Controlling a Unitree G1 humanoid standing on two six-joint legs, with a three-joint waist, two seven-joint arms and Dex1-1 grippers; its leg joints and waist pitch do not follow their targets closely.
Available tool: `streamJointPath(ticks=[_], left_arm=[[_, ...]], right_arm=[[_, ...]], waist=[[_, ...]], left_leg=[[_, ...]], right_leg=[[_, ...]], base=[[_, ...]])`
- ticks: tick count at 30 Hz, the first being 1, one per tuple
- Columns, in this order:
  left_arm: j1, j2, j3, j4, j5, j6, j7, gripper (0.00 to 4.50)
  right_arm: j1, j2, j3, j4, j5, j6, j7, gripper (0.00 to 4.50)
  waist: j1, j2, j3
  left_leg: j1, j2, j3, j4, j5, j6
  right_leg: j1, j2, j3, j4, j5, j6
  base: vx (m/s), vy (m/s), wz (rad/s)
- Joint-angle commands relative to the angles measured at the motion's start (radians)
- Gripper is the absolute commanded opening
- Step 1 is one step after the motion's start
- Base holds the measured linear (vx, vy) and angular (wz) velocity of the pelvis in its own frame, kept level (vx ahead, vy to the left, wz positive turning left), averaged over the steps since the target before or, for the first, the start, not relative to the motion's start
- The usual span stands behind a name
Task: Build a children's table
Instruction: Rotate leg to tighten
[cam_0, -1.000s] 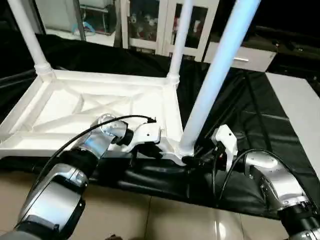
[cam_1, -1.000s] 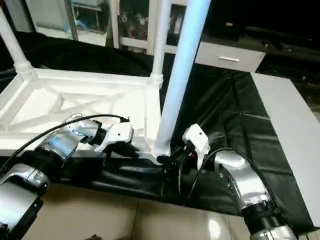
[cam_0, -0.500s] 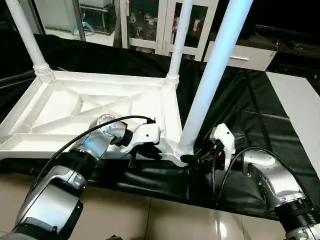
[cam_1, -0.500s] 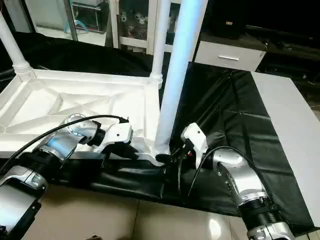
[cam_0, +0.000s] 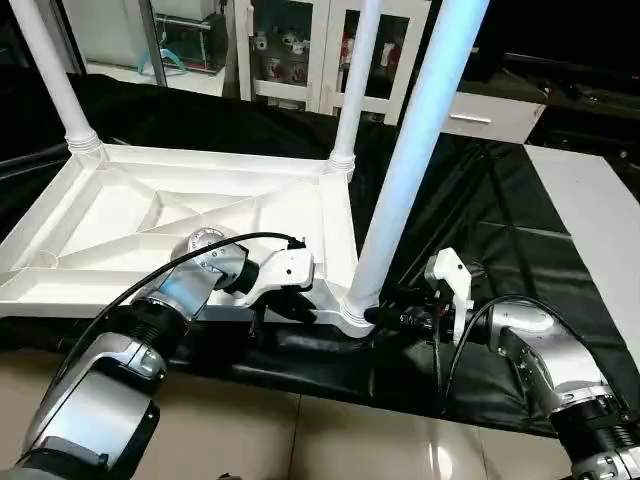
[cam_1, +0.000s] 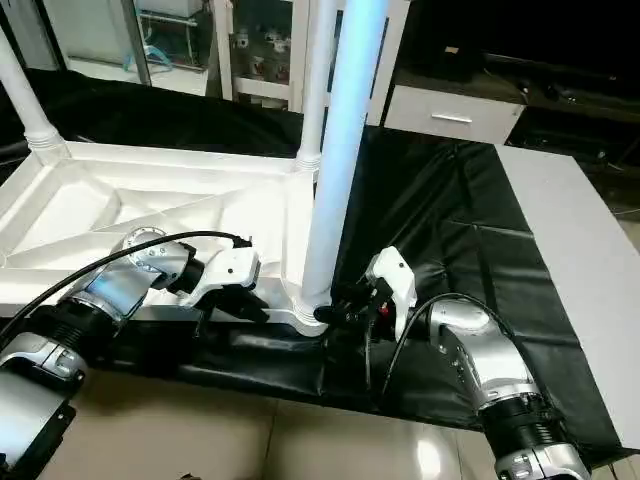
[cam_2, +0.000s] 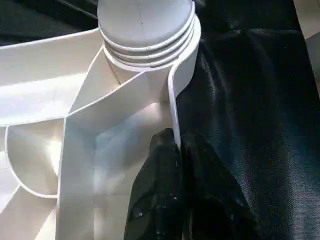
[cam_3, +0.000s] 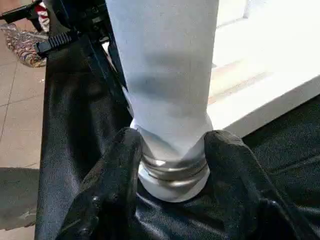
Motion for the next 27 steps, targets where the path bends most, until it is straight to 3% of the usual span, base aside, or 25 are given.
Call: streamJointPath(ticks=[1, 2, 3, 5, 15, 18, 23, 24, 27], left_arm=[[0.036, -0.005, -0.086, 0.012, 0.062, 0.002, -0.043, 0.0], [0.035, -0.005, -0.086, 0.013, 0.061, 0.002, -0.042, 0.0], [0.035, -0.005, -0.086, 0.014, 0.061, 0.002, -0.04, 0.0], [0.036, -0.005, -0.087, 0.014, 0.061, 0.001, -0.039, 0.0], [0.039, -0.005, -0.088, 0.008, 0.063, 0.002, -0.039, 0.0], [0.04, -0.005, -0.088, 0.008, 0.063, 0.002, -0.039, 0.0], [0.046, -0.002, -0.088, 0.0, 0.06, 0.008, -0.042, 0.0], [0.048, 0.001, -0.087, -0.005, 0.059, 0.013, -0.042, 0.0], [0.049, 0.001, -0.086, -0.007, 0.058, 0.016, -0.042, 0.0]], right_arm=[[-0.022, 0.011, -0.011, 0.023, -0.003, 0.014, -0.023, 2.22], [-0.023, 0.012, -0.012, 0.023, -0.003, 0.015, -0.024, 2.33], [-0.025, 0.017, -0.012, 0.021, -0.002, 0.018, -0.024, 2.33], [-0.023, 0.02, -0.011, 0.014, 0.001, 0.022, -0.025, 2.5], [-0.016, 0.041, 0.01, 0.023, -0.045, -0.019, -0.056, 3.48], [-0.021, 0.045, 0.021, 0.029, -0.064, -0.028, -0.069, 3.48], [-0.033, 0.063, 0.019, 0.047, -0.065, -0.034, -0.075, 3.48], [-0.037, 0.067, 0.015, 0.053, -0.061, -0.032, -0.074, 3.23], [-0.04, 0.068, 0.014, 0.059, -0.062, -0.033, -0.073, 3.03]], waist=[[-0.003, 0.005, -0.05], [-0.004, 0.005, -0.05], [-0.004, 0.014, -0.048], [-0.008, 0.009, -0.048], [-0.007, 0.015, -0.054], [-0.005, 0.018, -0.055], [-0.006, 0.016, -0.056], [-0.005, 0.011, -0.056], [-0.004, 0.01, -0.056]], left_leg=[[0.012, 0.044, -0.024, -0.075, -0.362, 0.001], [0.011, 0.044, -0.024, -0.075, -0.365, 0.001], [0.014, 0.044, -0.025, -0.076, -0.376, -0.002], [0.012, 0.044, -0.025, -0.077, -0.384, -0.004], [0.013, 0.045, -0.024, -0.077, -0.372, -0.01], [0.013, 0.045, -0.025, -0.077, -0.375, -0.015], [0.013, 0.045, -0.025, -0.078, -0.375, -0.014], [0.012, 0.046, -0.024, -0.077, -0.364, -0.011], [0.012, 0.046, -0.023, -0.077, -0.354, -0.006]], right_leg=[[0.03, -0.063, 0.041, -0.071, -0.365, -0.19], [0.03, -0.063, 0.041, -0.071, -0.372, -0.189], [0.027, -0.064, 0.041, -0.074, -0.386, -0.186], [0.028, -0.063, 0.041, -0.075, -0.392, -0.183], [0.03, -0.062, 0.042, -0.068, -0.322, -0.206], [0.032, -0.063, 0.042, -0.068, -0.329, -0.203], [0.031, -0.063, 0.042, -0.067, -0.32, -0.208], [0.032, -0.063, 0.042, -0.064, -0.306, -0.212], [0.032, -0.063, 0.042, -0.063, -0.302, -0.213]], base=[[0.0, 0.0, 0.0], [0.0, 0.0, 0.0], [0.0, 0.0, 0.0], [0.0, 0.0, 0.0], [0.0, 0.0, 0.0], [0.0, 0.0, 0.0], [0.0, 0.0, 0.0], [0.0, 0.0, 0.0], [0.0, 0.0, 0.0]])
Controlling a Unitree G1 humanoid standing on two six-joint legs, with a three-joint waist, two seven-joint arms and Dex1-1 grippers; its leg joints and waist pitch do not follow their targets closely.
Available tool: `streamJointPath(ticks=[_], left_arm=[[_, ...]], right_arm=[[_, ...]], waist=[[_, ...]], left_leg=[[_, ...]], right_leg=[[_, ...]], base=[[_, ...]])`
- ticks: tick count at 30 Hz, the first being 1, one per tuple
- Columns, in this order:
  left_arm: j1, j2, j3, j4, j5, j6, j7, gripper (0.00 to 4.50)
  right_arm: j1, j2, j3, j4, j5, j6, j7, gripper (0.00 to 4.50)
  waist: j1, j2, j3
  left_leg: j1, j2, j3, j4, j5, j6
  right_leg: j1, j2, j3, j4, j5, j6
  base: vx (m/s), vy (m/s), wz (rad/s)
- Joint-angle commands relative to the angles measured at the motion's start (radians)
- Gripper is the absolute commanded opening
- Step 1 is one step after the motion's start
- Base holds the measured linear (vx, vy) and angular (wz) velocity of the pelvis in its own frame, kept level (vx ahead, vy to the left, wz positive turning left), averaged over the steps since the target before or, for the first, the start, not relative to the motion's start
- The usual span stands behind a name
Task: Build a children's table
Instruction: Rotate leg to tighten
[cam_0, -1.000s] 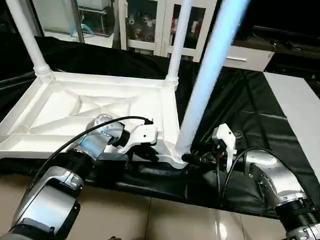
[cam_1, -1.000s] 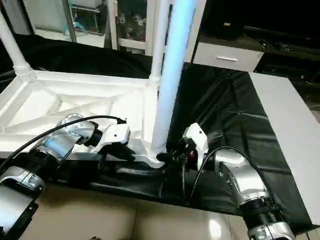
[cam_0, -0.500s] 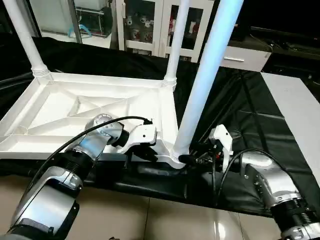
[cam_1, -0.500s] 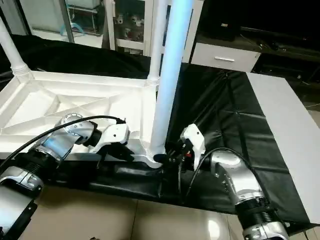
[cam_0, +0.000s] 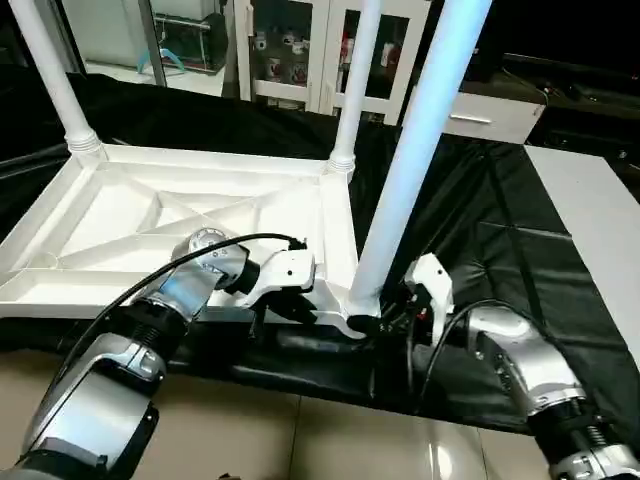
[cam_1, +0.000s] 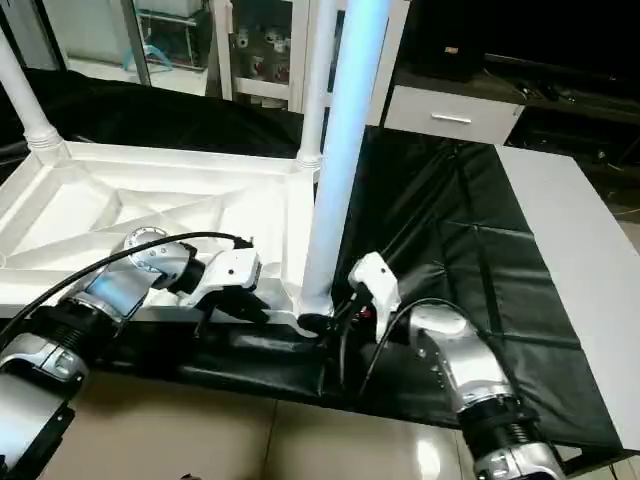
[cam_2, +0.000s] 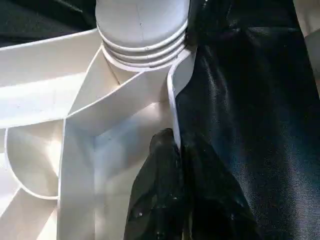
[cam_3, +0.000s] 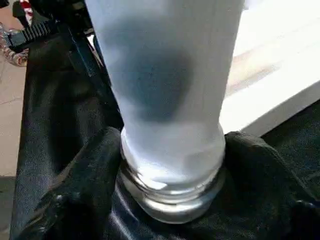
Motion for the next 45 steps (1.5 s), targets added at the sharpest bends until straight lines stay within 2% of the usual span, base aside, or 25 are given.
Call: streamJointPath(ticks=[1, 6, 10, 12, 13, 14, 15, 17, 19, 20, 21, 23, 24, 25, 27, 28, 30, 33, 35, 38, 39, 42, 43, 44, 45], left_arm=[[0.045, 0.003, -0.078, 0.018, 0.054, 0.007, -0.039, 0.0], [0.049, 0.006, -0.077, 0.015, 0.053, 0.011, -0.039, 0.0], [0.05, 0.004, -0.076, 0.015, 0.054, 0.018, -0.03, 0.0], [0.047, 0.0, -0.075, 0.022, 0.06, 0.02, -0.013, 0.0], [0.036, -0.018, -0.07, 0.052, 0.074, 0.02, 0.048, 0.0], [0.033, -0.023, -0.068, 0.06, 0.078, 0.019, 0.066, 0.0], [0.012, -0.062, -0.046, 0.116, 0.087, 0.024, 0.178, 0.0], [0.0, -0.081, -0.035, 0.141, 0.089, 0.027, 0.232, 0.0], [-0.039, -0.151, 0.01, 0.209, 0.078, 0.079, 0.398, 0.0], [-0.039, -0.151, 0.01, 0.209, 0.078, 0.079, 0.398, 0.0], [-0.063, -0.194, 0.037, 0.242, 0.065, 0.118, 0.487, 0.0], [-0.095, -0.246, 0.073, 0.282, 0.042, 0.163, 0.587, 0.0], [-0.113, -0.271, 0.086, 0.302, 0.035, 0.187, 0.64, 0.0], [-0.123, -0.285, 0.093, 0.314, 0.032, 0.2, 0.673, 0.0], [-0.147, -0.313, 0.111, 0.35, 0.03, 0.2, 0.738, 0.0], [-0.155, -0.323, 0.116, 0.367, 0.036, 0.188, 0.755, 0.0], [-0.161, -0.329, 0.119, 0.383, 0.043, 0.179, 0.761, 0.0], [-0.161, -0.328, 0.117, 0.394, 0.051, 0.171, 0.756, 0.0], [-0.152, -0.316, 0.104, 0.401, 0.061, 0.161, 0.724, 0.0], [-0.135, -0.284, 0.069, 0.412, 0.073, 0.116, 0.634, 0.0], [-0.132, -0.279, 0.065, 0.411, 0.075, 0.109, 0.619, 0.0], [-0.101, -0.239, 0.015, 0.38, 0.086, 0.021, 0.436, 0.0], [-0.087, -0.221, -0.001, 0.363, 0.081, -0.011, 0.351, 0.0], [-0.068, -0.19, -0.028, 0.34, 0.081, -0.032, 0.231, 0.0], [-0.056, -0.158, -0.055, 0.319, 0.087, -0.048, 0.137, 0.0]], right_arm=[[-0.035, -0.005, -0.013, 0.018, -0.007, -0.006, -0.002, 2.9], [-0.042, -0.005, -0.018, 0.028, -0.003, -0.011, 0.005, 2.73], [-0.035, 0.005, -0.022, 0.034, -0.002, -0.02, -0.001, 2.7], [-0.036, 0.016, -0.025, 0.047, -0.013, -0.034, -0.032, 2.69], [-0.05, 0.047, -0.039, 0.103, -0.052, -0.078, -0.143, 2.69], [-0.054, 0.055, -0.043, 0.118, -0.063, -0.091, -0.173, 2.68], [-0.078, 0.098, -0.073, 0.198, -0.1, -0.135, -0.335, 2.68], [-0.088, 0.122, -0.095, 0.227, -0.096, -0.139, -0.399, 2.67], [-0.12, 0.201, -0.169, 0.305, -0.072, -0.149, -0.608, 2.67], [-0.12, 0.201, -0.169, 0.305, -0.072, -0.149, -0.608, 2.67], [-0.142, 0.241, -0.199, 0.351, -0.063, -0.161, -0.713, 2.67], [-0.174, 0.286, -0.22, 0.404, -0.054, -0.191, -0.81, 2.67], [-0.195, 0.313, -0.235, 0.432, -0.047, -0.215, -0.866, 2.67], [-0.209, 0.329, -0.245, 0.451, -0.044, -0.231, -0.901, 2.67], [-0.24, 0.362, -0.247, 0.493, -0.054, -0.271, -0.96, 2.67], [-0.251, 0.374, -0.241, 0.508, -0.065, -0.288, -0.965, 2.67], [-0.26, 0.387, -0.235, 0.52, -0.07, -0.306, -0.95, 2.67], [-0.261, 0.391, -0.233, 0.524, -0.073, -0.321, -0.933, 2.67], [-0.251, 0.387, -0.247, 0.512, -0.05, -0.346, -0.87, 3.37], [-0.226, 0.338, -0.239, 0.446, -0.06, -0.382, -0.813, 3.37], [-0.221, 0.329, -0.239, 0.431, -0.058, -0.38, -0.805, 3.69], [-0.189, 0.275, -0.214, 0.334, -0.031, -0.32, -0.664, 3.8], [-0.167, 0.247, -0.195, 0.285, -0.017, -0.291, -0.587, 3.8], [-0.117, 0.184, -0.153, 0.182, 0.014, -0.226, -0.432, 3.8], [-0.059, 0.11, -0.103, 0.07, 0.044, -0.154, -0.275, 3.8]], waist=[[-0.001, 0.007, -0.054], [-0.004, 0.007, -0.053], [-0.006, 0.007, -0.053], [-0.007, 0.007, -0.052], [-0.007, 0.006, -0.052], [-0.009, 0.012, -0.051], [-0.018, 0.009, -0.048], [-0.024, 0.007, -0.045], [-0.027, 0.007, -0.045], [-0.032, 0.004, -0.044], [-0.041, 0.006, -0.044], [-0.049, 0.009, -0.047], [-0.052, 0.008, -0.049], [-0.055, 0.011, -0.051], [-0.054, 0.006, -0.057], [-0.053, 0.004, -0.057], [-0.05, 0.005, -0.055], [-0.041, 0.002, -0.057], [-0.037, 0.002, -0.058], [-0.032, 0.001, -0.059], [-0.035, 0.002, -0.06], [-0.03, 0.007, -0.061], [-0.027, 0.004, -0.062], [-0.019, 0.011, -0.056], [-0.008, 0.011, -0.055]], left_leg=[[0.013, 0.046, -0.023, -0.076, -0.354, -0.005], [0.013, 0.046, -0.024, -0.077, -0.363, -0.006], [0.013, 0.046, -0.023, -0.077, -0.358, -0.006], [0.012, 0.045, -0.023, -0.077, -0.363, -0.006], [0.013, 0.045, -0.023, -0.077, -0.37, -0.008], [0.013, 0.045, -0.023, -0.076, -0.374, -0.015], [0.017, 0.04, -0.027, -0.078, -0.419, -0.035], [0.025, 0.037, -0.034, -0.075, -0.471, -0.046], [0.029, 0.036, -0.039, -0.073, -0.491, -0.041], [0.027, 0.035, -0.04, -0.072, -0.493, -0.039], [0.024, 0.036, -0.045, -0.076, -0.518, -0.04], [0.031, 0.036, -0.047, -0.073, -0.54, -0.041], [0.027, 0.035, -0.046, -0.074, -0.537, -0.037], [0.02, 0.038, -0.047, -0.078, -0.523, -0.036], [0.016, 0.036, -0.038, -0.077, -0.486, -0.026], [0.013, 0.034, -0.035, -0.076, -0.468, -0.018], [0.009, 0.033, -0.03, -0.076, -0.446, 0.002], [0.003, 0.035, -0.026, -0.076, -0.393, 0.021], [0.004, 0.037, -0.024, -0.076, -0.371, 0.028], [0.002, 0.038, -0.023, -0.075, -0.343, 0.034], [-0.004, 0.038, -0.024, -0.077, -0.328, 0.038], [0.001, 0.039, -0.02, -0.075, -0.309, 0.048], [0.003, 0.039, -0.017, -0.072, -0.297, 0.058], [0.003, 0.037, -0.018, -0.073, -0.297, 0.084], [0.005, 0.044, -0.017, -0.072, -0.285, 0.099]], right_leg=[[0.032, -0.063, 0.042, -0.063, -0.312, -0.209], [0.03, -0.065, 0.043, -0.068, -0.348, -0.198], [0.03, -0.063, 0.043, -0.067, -0.339, -0.197], [0.029, -0.065, 0.043, -0.068, -0.348, -0.196], [0.029, -0.065, 0.042, -0.07, -0.366, -0.191], [0.023, -0.067, 0.044, -0.07, -0.373, -0.191], [0.018, -0.064, 0.039, -0.08, -0.461, -0.167], [0.012, -0.068, 0.032, -0.093, -0.587, -0.125], [0.009, -0.071, 0.026, -0.108, -0.662, -0.093], [0.008, -0.07, 0.024, -0.11, -0.674, -0.086], [0.009, -0.067, 0.018, -0.113, -0.68, -0.078], [0.005, -0.067, 0.014, -0.116, -0.661, -0.087], [0.009, -0.066, 0.014, -0.115, -0.645, -0.09], [0.013, -0.068, 0.016, -0.111, -0.593, -0.104], [0.01, -0.063, 0.024, -0.103, -0.485, -0.131], [0.012, -0.062, 0.026, -0.102, -0.461, -0.139], [0.012, -0.062, 0.03, -0.1, -0.429, -0.151], [0.021, -0.063, 0.033, -0.091, -0.382, -0.16], [0.022, -0.063, 0.034, -0.087, -0.355, -0.166], [0.027, -0.063, 0.033, -0.083, -0.323, -0.172], [0.031, -0.061, 0.034, -0.077, -0.3, -0.178], [0.032, -0.061, 0.037, -0.073, -0.253, -0.192], [0.032, -0.06, 0.037, -0.07, -0.225, -0.204], [0.04, -0.057, 0.037, -0.075, -0.222, -0.205], [0.041, -0.056, 0.039, -0.071, -0.189, -0.2]], base=[[0.0, 0.0, 0.0], [0.0, 0.0, 0.0], [0.0, 0.0, 0.0], [0.0, 0.0, 0.0], [0.0, 0.0, 0.0], [0.0, 0.0, 0.0], [0.0, 0.0, 0.0], [-0.031, 0.001, -0.02], [-0.061, 0.007, -0.04], [-0.052, 0.02, -0.05], [-0.052, 0.02, -0.05], [0.0, 0.0, 0.0], [0.0, 0.0, 0.0], [0.0, 0.0, 0.0], [0.0, 0.0, 0.0], [0.0, 0.0, 0.0], [0.0, 0.0, 0.0], [0.0, 0.0, 0.0], [0.0, 0.0, 0.0], [0.0, 0.0, 0.0], [0.0, 0.0, 0.0], [0.0, 0.0, 0.0], [0.0, 0.0, 0.0], [0.0, 0.0, 0.0], [0.0, 0.0, 0.0]])
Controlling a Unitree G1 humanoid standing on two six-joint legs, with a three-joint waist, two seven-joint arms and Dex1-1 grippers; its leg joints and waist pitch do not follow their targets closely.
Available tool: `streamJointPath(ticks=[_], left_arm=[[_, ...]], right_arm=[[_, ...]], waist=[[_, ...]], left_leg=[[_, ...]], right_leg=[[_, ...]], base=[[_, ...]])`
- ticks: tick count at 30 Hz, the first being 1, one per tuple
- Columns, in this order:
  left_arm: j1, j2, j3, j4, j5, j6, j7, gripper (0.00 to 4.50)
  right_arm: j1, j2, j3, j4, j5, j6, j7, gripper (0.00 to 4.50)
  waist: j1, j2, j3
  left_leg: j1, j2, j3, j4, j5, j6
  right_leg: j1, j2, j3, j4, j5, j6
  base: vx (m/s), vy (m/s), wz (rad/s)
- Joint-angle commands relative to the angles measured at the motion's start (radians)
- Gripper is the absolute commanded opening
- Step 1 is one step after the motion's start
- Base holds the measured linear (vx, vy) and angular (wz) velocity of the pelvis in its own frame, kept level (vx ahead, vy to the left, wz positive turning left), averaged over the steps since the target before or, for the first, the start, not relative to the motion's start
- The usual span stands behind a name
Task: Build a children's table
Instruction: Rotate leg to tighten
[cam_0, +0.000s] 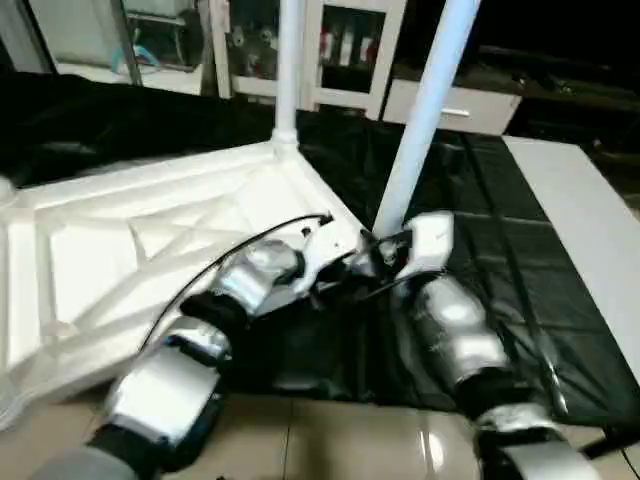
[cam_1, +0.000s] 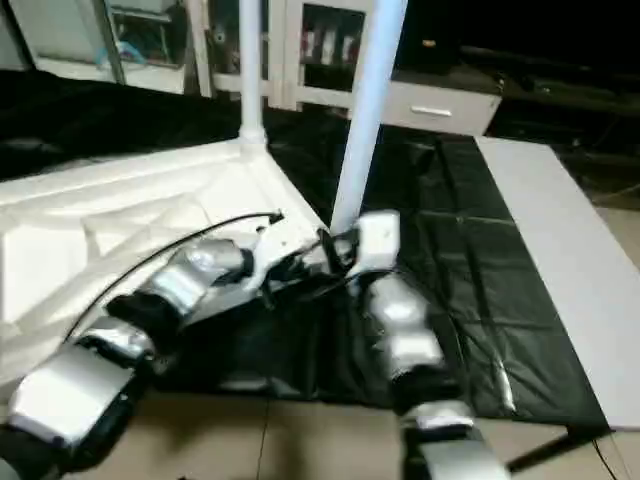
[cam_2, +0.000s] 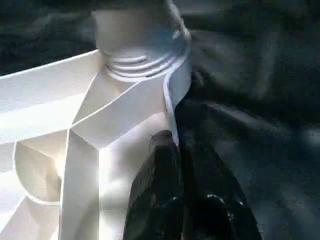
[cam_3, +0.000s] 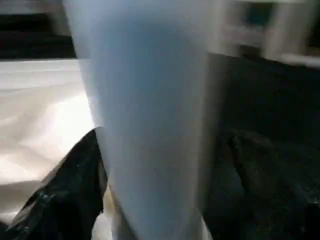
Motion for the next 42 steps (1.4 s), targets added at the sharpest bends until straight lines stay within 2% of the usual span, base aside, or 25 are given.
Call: streamJointPath(ticks=[1, 2, 3, 6, 8, 11, 13, 14, 15, 17, 20, 21, 23, 24, 27, 28, 32, 36, 42], left_arm=[[0.05, 0.035, -0.117, 0.029, 0.067, -0.017, -0.195, 0.0], [0.05, 0.035, -0.117, 0.029, 0.067, -0.017, -0.195, 0.0], [0.052, 0.049, -0.123, 0.023, 0.064, -0.04, -0.232, 0.0], [0.057, 0.078, -0.139, -0.001, 0.058, -0.067, -0.323, 0.0], [0.058, 0.088, -0.148, -0.012, 0.062, -0.076, -0.342, 0.0], [0.062, 0.101, -0.15, -0.046, 0.064, -0.086, -0.363, 0.0], [0.064, 0.101, -0.15, -0.054, 0.064, -0.088, -0.361, 0.0], [0.066, 0.097, -0.149, -0.065, 0.063, -0.084, -0.367, 0.0], [0.068, 0.096, -0.149, -0.069, 0.061, -0.084, -0.369, 0.0], [0.071, 0.094, -0.15, -0.077, 0.057, -0.081, -0.375, 0.0], [0.076, 0.094, -0.149, -0.087, 0.055, -0.078, -0.383, 0.0], [0.078, 0.094, -0.149, -0.09, 0.055, -0.078, -0.384, 0.0], [0.079, 0.096, -0.149, -0.093, 0.055, -0.077, -0.384, 0.0], [0.084, 0.099, -0.15, -0.102, 0.056, -0.072, -0.384, 0.0], [0.089, 0.104, -0.149, -0.109, 0.057, -0.069, -0.386, 0.0], [0.094, 0.108, -0.149, -0.116, 0.059, -0.065, -0.387, 0.0], [0.1, 0.112, -0.15, -0.125, 0.062, -0.058, -0.388, 0.0], [0.103, 0.113, -0.15, -0.132, 0.064, -0.053, -0.388, 0.0], [0.104, 0.116, -0.15, -0.14, 0.065, -0.048, -0.383, 0.0]], right_arm=[[0.051, -0.071, 0.058, -0.109, 0.025, 0.081, 0.195, 3.8], [0.051, -0.071, 0.058, -0.109, 0.025, 0.081, 0.195, 3.8], [0.09, -0.136, 0.093, -0.152, 0.009, 0.077, 0.272, 3.8], [0.15, -0.235, 0.125, -0.213, 0.024, 0.116, 0.405, 3.8], [0.159, -0.251, 0.128, -0.22, 0.029, 0.13, 0.426, 3.8], [0.162, -0.266, 0.13, -0.245, 0.035, 0.177, 0.44, 3.8], [0.156, -0.259, 0.13, -0.243, 0.029, 0.177, 0.429, 3.8], [0.129, -0.225, 0.115, -0.22, 0.024, 0.181, 0.392, 3.8], [0.122, -0.217, 0.113, -0.216, 0.024, 0.177, 0.383, 3.8], [0.102, -0.199, 0.107, -0.191, 0.023, 0.166, 0.36, 3.8], [0.082, -0.188, 0.104, -0.164, 0.017, 0.165, 0.359, 3.8], [0.077, -0.187, 0.107, -0.157, 0.011, 0.167, 0.367, 3.8], [0.074, -0.189, 0.113, -0.151, 0.003, 0.166, 0.377, 3.8], [0.074, -0.194, 0.122, -0.149, -0.005, 0.17, 0.394, 3.8], [0.075, -0.198, 0.125, -0.149, -0.005, 0.176, 0.406, 3.8], [0.077, -0.204, 0.128, -0.151, -0.003, 0.189, 0.42, 3.8], [0.088, -0.23, 0.153, -0.155, -0.014, 0.206, 0.46, 3.8], [0.086, -0.226, 0.148, -0.135, -0.024, 0.194, 0.458, 3.8], [0.071, -0.204, 0.136, -0.12, -0.009, 0.206, 0.452, 3.16]], waist=[[0.006, 0.017, -0.052], [0.01, 0.013, -0.055], [0.011, 0.009, -0.054], [0.022, 0.009, -0.049], [0.021, 0.007, -0.048], [0.016, 0.005, -0.044], [0.017, 0.001, -0.045], [0.017, 0.003, -0.044], [0.014, 0.0, -0.047], [0.013, 0.004, -0.048], [0.018, 0.009, -0.049], [0.019, 0.004, -0.051], [0.018, 0.004, -0.052], [0.018, 0.0, -0.052], [0.02, 0.002, -0.051], [0.019, -0.003, -0.051], [0.02, -0.001, -0.052], [0.02, -0.003, -0.052], [0.018, -0.002, -0.052]], left_leg=[[0.017, 0.047, -0.015, -0.07, -0.283, 0.097], [0.019, 0.046, -0.013, -0.069, -0.28, 0.085], [0.014, 0.044, -0.014, -0.07, -0.281, 0.077], [0.022, 0.046, -0.014, -0.072, -0.322, 0.055], [0.018, 0.046, -0.018, -0.076, -0.353, 0.035], [0.022, 0.045, -0.022, -0.077, -0.407, 0.019], [0.026, 0.047, -0.023, -0.076, -0.398, 0.015], [0.025, 0.047, -0.023, -0.077, -0.391, 0.013], [0.021, 0.046, -0.025, -0.078, -0.386, 0.008], [0.025, 0.047, -0.023, -0.077, -0.382, 0.002], [0.029, 0.05, -0.02, -0.077, -0.375, -0.003], [0.024, 0.049, -0.021, -0.078, -0.36, -0.001], [0.023, 0.047, -0.019, -0.076, -0.351, 0.003], [0.023, 0.047, -0.018, -0.075, -0.348, 0.006], [0.022, 0.046, -0.018, -0.075, -0.344, 0.01], [0.021, 0.046, -0.018, -0.075, -0.342, 0.011], [0.021, 0.047, -0.018, -0.074, -0.329, 0.016], [0.02, 0.046, -0.017, -0.073, -0.324, 0.017], [0.021, 0.046, -0.019, -0.074, -0.338, 0.012]], right_leg=[[0.045, -0.058, 0.045, -0.054, -0.184, -0.206], [0.043, -0.057, 0.044, -0.048, -0.162, -0.222], [0.048, -0.058, 0.044, -0.048, -0.167, -0.222], [0.045, -0.061, 0.045, -0.055, -0.239, -0.215], [0.046, -0.065, 0.044, -0.058, -0.305, -0.206], [0.038, -0.066, 0.044, -0.07, -0.423, -0.173], [0.034, -0.069, 0.045, -0.071, -0.445, -0.165], [0.032, -0.069, 0.046, -0.073, -0.45, -0.163], [0.035, -0.069, 0.043, -0.07, -0.453, -0.16], [0.029, -0.067, 0.045, -0.069, -0.429, -0.165], [0.029, -0.063, 0.047, -0.061, -0.353, -0.19], [0.035, -0.064, 0.046, -0.055, -0.325, -0.196], [0.036, -0.063, 0.046, -0.053, -0.302, -0.2], [0.037, -0.063, 0.046, -0.054, -0.3, -0.2], [0.038, -0.067, 0.046, -0.057, -0.335, -0.19], [0.039, -0.066, 0.046, -0.057, -0.339, -0.188], [0.039, -0.064, 0.046, -0.055, -0.326, -0.189], [0.038, -0.066, 0.046, -0.056, -0.335, -0.188], [0.037, -0.066, 0.045, -0.057, -0.351, -0.185]], base=[[0.062, -0.019, 0.04], [0.0, 0.0, 0.0], [0.0, 0.0, 0.0], [0.0, 0.0, 0.0], [0.0, 0.0, 0.0], [0.0, 0.0, 0.0], [0.0, 0.0, 0.0], [0.0, 0.0, 0.0], [0.0, 0.0, 0.0], [0.0, 0.0, 0.0], [0.0, 0.0, 0.0], [0.0, 0.0, 0.0], [0.0, 0.0, 0.0], [0.0, 0.0, 0.0], [0.0, 0.0, 0.0], [0.0, 0.0, 0.0], [0.0, 0.0, 0.0], [0.0, 0.0, 0.0], [0.0, 0.0, 0.0]])
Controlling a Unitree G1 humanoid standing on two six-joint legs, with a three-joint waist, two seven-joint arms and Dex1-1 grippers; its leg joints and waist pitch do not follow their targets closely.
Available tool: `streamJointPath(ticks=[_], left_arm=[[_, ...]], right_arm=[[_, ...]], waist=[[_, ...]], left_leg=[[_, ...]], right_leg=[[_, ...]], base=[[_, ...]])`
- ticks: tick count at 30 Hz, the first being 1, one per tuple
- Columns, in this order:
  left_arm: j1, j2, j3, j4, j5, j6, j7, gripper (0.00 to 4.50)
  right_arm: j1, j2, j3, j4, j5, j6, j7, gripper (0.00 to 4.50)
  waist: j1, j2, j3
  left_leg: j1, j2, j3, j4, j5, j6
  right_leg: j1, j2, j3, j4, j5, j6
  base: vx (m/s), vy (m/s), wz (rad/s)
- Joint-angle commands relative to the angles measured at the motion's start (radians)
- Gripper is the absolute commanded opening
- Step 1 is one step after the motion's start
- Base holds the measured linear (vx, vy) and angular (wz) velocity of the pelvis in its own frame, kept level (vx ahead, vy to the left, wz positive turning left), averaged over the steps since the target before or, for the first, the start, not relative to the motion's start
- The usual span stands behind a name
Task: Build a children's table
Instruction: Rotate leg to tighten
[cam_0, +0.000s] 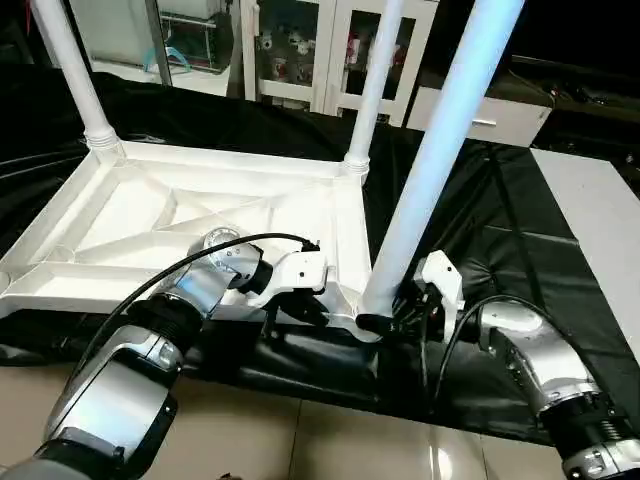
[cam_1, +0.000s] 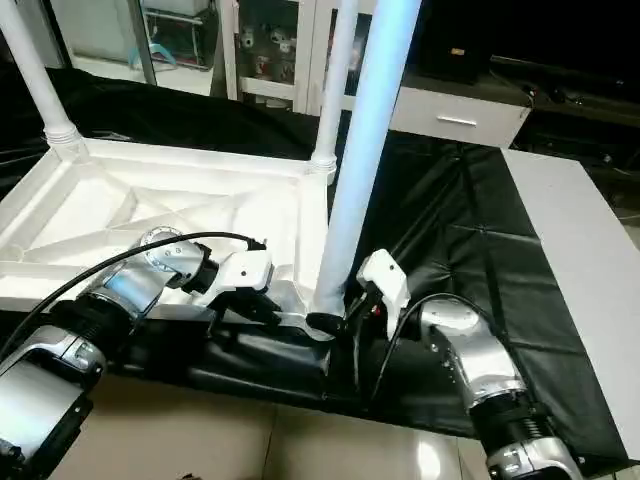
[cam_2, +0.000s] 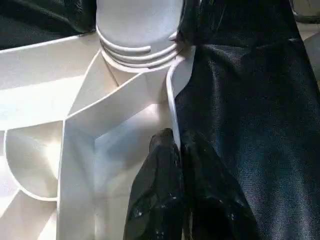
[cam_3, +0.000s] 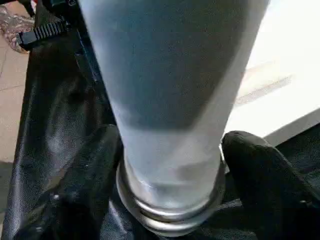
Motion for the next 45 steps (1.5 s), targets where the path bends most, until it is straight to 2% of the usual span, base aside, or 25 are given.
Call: streamJointPath(ticks=[1, 7, 15, 17, 19, 22, 23, 24, 25, 26, 27, 28, 29, 30, 31, 32, 33, 34, 35, 36, 37, 38, 39, 42, 45], left_arm=[[0.049, -0.005, -0.098, 0.025, 0.068, 0.001, -0.06, 0.0], [0.047, -0.003, -0.1, 0.023, 0.07, 0.01, -0.064, 0.0], [0.051, 0.004, -0.099, 0.023, 0.072, 0.022, -0.063, 0.0], [0.031, -0.022, -0.08, 0.07, 0.09, 0.035, 0.06, 0.0], [0.006, -0.059, -0.051, 0.119, 0.094, 0.045, 0.19, 0.0], [-0.031, -0.109, -0.01, 0.18, 0.084, 0.087, 0.346, 0.0], [-0.046, -0.13, 0.005, 0.201, 0.079, 0.111, 0.407, 0.0], [-0.056, -0.144, 0.014, 0.216, 0.076, 0.129, 0.449, 0.0], [-0.073, -0.167, 0.034, 0.237, 0.067, 0.161, 0.526, 0.0], [-0.085, -0.185, 0.052, 0.251, 0.057, 0.189, 0.58, 0.0], [-0.1, -0.207, 0.078, 0.267, 0.043, 0.215, 0.66, 0.0], [-0.108, -0.219, 0.093, 0.276, 0.034, 0.23, 0.707, 0.0], [-0.115, -0.228, 0.099, 0.286, 0.031, 0.234, 0.731, 0.0], [-0.12, -0.235, 0.101, 0.297, 0.034, 0.233, 0.745, 0.0], [-0.125, -0.243, 0.103, 0.311, 0.039, 0.223, 0.751, 0.0], [-0.125, -0.247, 0.102, 0.316, 0.042, 0.218, 0.745, 0.0], [-0.123, -0.248, 0.098, 0.32, 0.049, 0.205, 0.728, 0.0], [-0.123, -0.248, 0.098, 0.32, 0.049, 0.205, 0.728, 0.0], [-0.123, -0.248, 0.097, 0.321, 0.051, 0.202, 0.725, 0.0], [-0.122, -0.246, 0.094, 0.325, 0.054, 0.203, 0.713, 0.0], [-0.113, -0.233, 0.078, 0.324, 0.065, 0.19, 0.672, 0.0], [-0.11, -0.229, 0.072, 0.324, 0.07, 0.184, 0.659, 0.0], [-0.106, -0.22, 0.064, 0.321, 0.075, 0.181, 0.644, 0.0], [-0.096, -0.192, 0.042, 0.318, 0.084, 0.155, 0.58, 0.0], [-0.086, -0.171, 0.028, 0.309, 0.089, 0.124, 0.509, 0.0]], right_arm=[[-0.01, -0.008, -0.011, 0.015, -0.003, 0.014, -0.01, 3.07], [-0.009, -0.012, -0.003, 0.025, -0.011, 0.02, 0.012, 2.73], [0.007, 0.005, -0.01, 0.041, -0.025, 0.018, -0.031, 2.66], [0.001, 0.077, -0.063, 0.082, -0.023, -0.001, -0.18, 2.66], [-0.017, 0.156, -0.119, 0.132, -0.014, -0.005, -0.347, 2.65], [-0.057, 0.232, -0.165, 0.212, -0.025, -0.032, -0.532, 2.64], [-0.079, 0.26, -0.181, 0.25, -0.029, -0.046, -0.607, 2.64], [-0.099, 0.28, -0.192, 0.281, -0.031, -0.059, -0.659, 2.64], [-0.133, 0.307, -0.208, 0.332, -0.034, -0.084, -0.747, 2.64], [-0.161, 0.325, -0.222, 0.368, -0.032, -0.1, -0.806, 2.64], [-0.195, 0.351, -0.255, 0.41, -0.017, -0.13, -0.903, 2.64], [-0.214, 0.367, -0.276, 0.433, -0.007, -0.147, -0.961, 2.64], [-0.229, 0.383, -0.295, 0.451, 0.002, -0.162, -0.99, 2.64], [-0.238, 0.396, -0.305, 0.464, 0.002, -0.174, -1.004, 2.64], [-0.243, 0.416, -0.3, 0.471, -0.01, -0.201, -0.999, 2.64], [-0.241, 0.433, -0.298, 0.467, -0.005, -0.216, -0.968, 2.64], [-0.234, 0.453, -0.288, 0.452, 0.0, -0.243, -0.916, 2.64], [-0.234, 0.453, -0.288, 0.452, 0.0, -0.243, -0.916, 2.64], [-0.233, 0.455, -0.287, 0.45, 0.001, -0.247, -0.906, 2.64], [-0.232, 0.459, -0.289, 0.443, 0.016, -0.255, -0.867, 2.99], [-0.223, 0.453, -0.282, 0.408, 0.03, -0.271, -0.798, 2.99], [-0.221, 0.449, -0.278, 0.401, 0.032, -0.281, -0.781, 3.2], [-0.213, 0.434, -0.274, 0.375, 0.033, -0.281, -0.768, 3.37], [-0.179, 0.366, -0.271, 0.27, 0.049, -0.25, -0.688, 3.44], [-0.145, 0.309, -0.258, 0.185, 0.071, -0.194, -0.585, 3.68]], waist=[[-0.006, 0.001, -0.049], [-0.005, 0.001, -0.051], [-0.006, 0.003, -0.051], [-0.009, 0.004, -0.05], [-0.021, 0.005, -0.046], [-0.038, 0.005, -0.04], [-0.05, 0.01, -0.036], [-0.061, 0.011, -0.033], [-0.065, 0.024, -0.031], [-0.088, 0.027, -0.033], [-0.091, 0.047, -0.029], [-0.087, 0.063, -0.028], [-0.057, 0.061, -0.022], [-0.055, 0.005, -0.034], [-0.073, -0.026, -0.023], [-0.05, -0.026, -0.025], [-0.028, -0.007, -0.035], [-0.028, -0.007, -0.035], [-0.038, 0.018, -0.036], [-0.035, 0.026, -0.041], [-0.037, 0.023, -0.041], [-0.037, 0.021, -0.042], [-0.036, 0.012, -0.037], [-0.034, 0.004, -0.037], [-0.025, 0.004, -0.04]], left_leg=[[0.01, 0.048, -0.021, -0.071, -0.337, 0.013], [0.01, 0.048, -0.021, -0.07, -0.33, 0.014], [0.01, 0.047, -0.02, -0.07, -0.322, 0.013], [0.01, 0.046, -0.02, -0.071, -0.337, 0.008], [0.016, 0.043, -0.026, -0.074, -0.417, -0.028], [0.03, 0.04, -0.039, -0.07, -0.51, -0.036], [0.032, 0.038, -0.045, -0.068, -0.551, -0.044], [0.038, 0.034, -0.053, -0.064, -0.597, -0.044], [0.049, 0.036, -0.054, -0.059, -0.633, -0.049], [0.05, 0.043, -0.066, -0.068, -0.683, -0.043], [0.044, 0.053, -0.073, -0.084, -0.73, -0.048], [-0.023, 0.093, -0.083, -0.157, -0.827, -0.058], [-0.039, 0.092, -0.033, -0.208, -0.886, -0.05], [0.046, 0.056, -0.009, -0.137, -0.758, -0.038], [0.066, 0.013, -0.018, -0.045, -0.639, -0.041], [0.07, -0.009, -0.023, 0.06, -0.35, 0.006], [-0.026, 0.018, -0.05, -0.006, -0.182, 0.021], [-0.026, 0.018, -0.05, -0.006, -0.182, 0.021], [-0.022, 0.048, -0.063, -0.065, -0.28, -0.032], [-0.008, 0.054, -0.064, -0.069, -0.326, -0.042], [0.004, 0.057, -0.059, -0.073, -0.376, -0.051], [-0.003, 0.054, -0.057, -0.076, -0.367, -0.047], [-0.014, 0.051, -0.051, -0.079, -0.353, -0.023], [-0.011, 0.048, -0.045, -0.074, -0.35, -0.001], [-0.007, 0.049, -0.038, -0.069, -0.285, 0.02]], right_leg=[[0.032, -0.063, 0.043, -0.067, -0.34, -0.188], [0.033, -0.063, 0.043, -0.065, -0.319, -0.194], [0.034, -0.061, 0.043, -0.063, -0.298, -0.201], [0.032, -0.062, 0.043, -0.066, -0.321, -0.195], [0.019, -0.063, 0.041, -0.079, -0.447, -0.164], [0.007, -0.066, 0.028, -0.105, -0.645, -0.098], [0.001, -0.066, 0.017, -0.115, -0.713, -0.074], [0.002, -0.063, -0.004, -0.136, -0.767, -0.04], [-0.006, -0.062, -0.014, -0.144, -0.772, -0.038], [0.016, -0.055, -0.048, -0.152, -0.715, -0.037], [0.032, -0.05, -0.061, -0.141, -0.656, -0.047], [0.109, -0.031, -0.045, 0.014, -0.376, -0.087], [0.096, -0.005, -0.041, 0.084, -0.176, -0.097], [0.021, -0.041, 0.015, 0.005, -0.354, -0.108], [-0.026, -0.081, 0.005, -0.106, -0.686, -0.056], [-0.032, -0.153, 0.031, -0.176, -1.02, -0.013], [0.069, -0.157, 0.029, -0.126, -0.912, -0.014], [0.069, -0.157, 0.029, -0.126, -0.912, -0.014], [0.047, -0.085, -0.009, -0.095, -0.642, -0.044], [0.041, -0.081, -0.006, -0.089, -0.555, -0.069], [0.031, -0.076, 0.004, -0.077, -0.404, -0.13], [0.04, -0.074, 0.005, -0.071, -0.353, -0.15], [0.049, -0.075, 0.006, -0.067, -0.344, -0.163], [0.046, -0.083, 0.012, -0.079, -0.433, -0.15], [0.045, -0.08, 0.017, -0.072, -0.355, -0.161]], base=[[0.0, 0.0, 0.0], [0.0, 0.0, 0.0], [0.0, 0.0, 0.0], [0.0, 0.0, 0.0], [0.0, 0.0, 0.0], [-0.064, 0.003, -0.01], [-0.082, 0.022, -0.06], [-0.082, 0.022, -0.06], [-0.101, 0.035, -0.05], [-0.095, 0.057, -0.06], [-0.095, 0.057, -0.06], [-0.124, 0.064, -0.11], [-0.107, 0.007, 0.12], [-0.107, 0.007, 0.12], [0.032, -0.068, 0.2], [0.088, -0.058, -0.16], [0.088, -0.058, -0.16], [0.058, -0.002, -0.33], [0.0, 0.0, 0.0], [0.0, 0.0, 0.0], [0.0, 0.0, 0.0], [0.0, 0.0, 0.0], [0.0, 0.0, 0.0], [0.0, 0.0, 0.0], [0.0, 0.0, 0.0]])
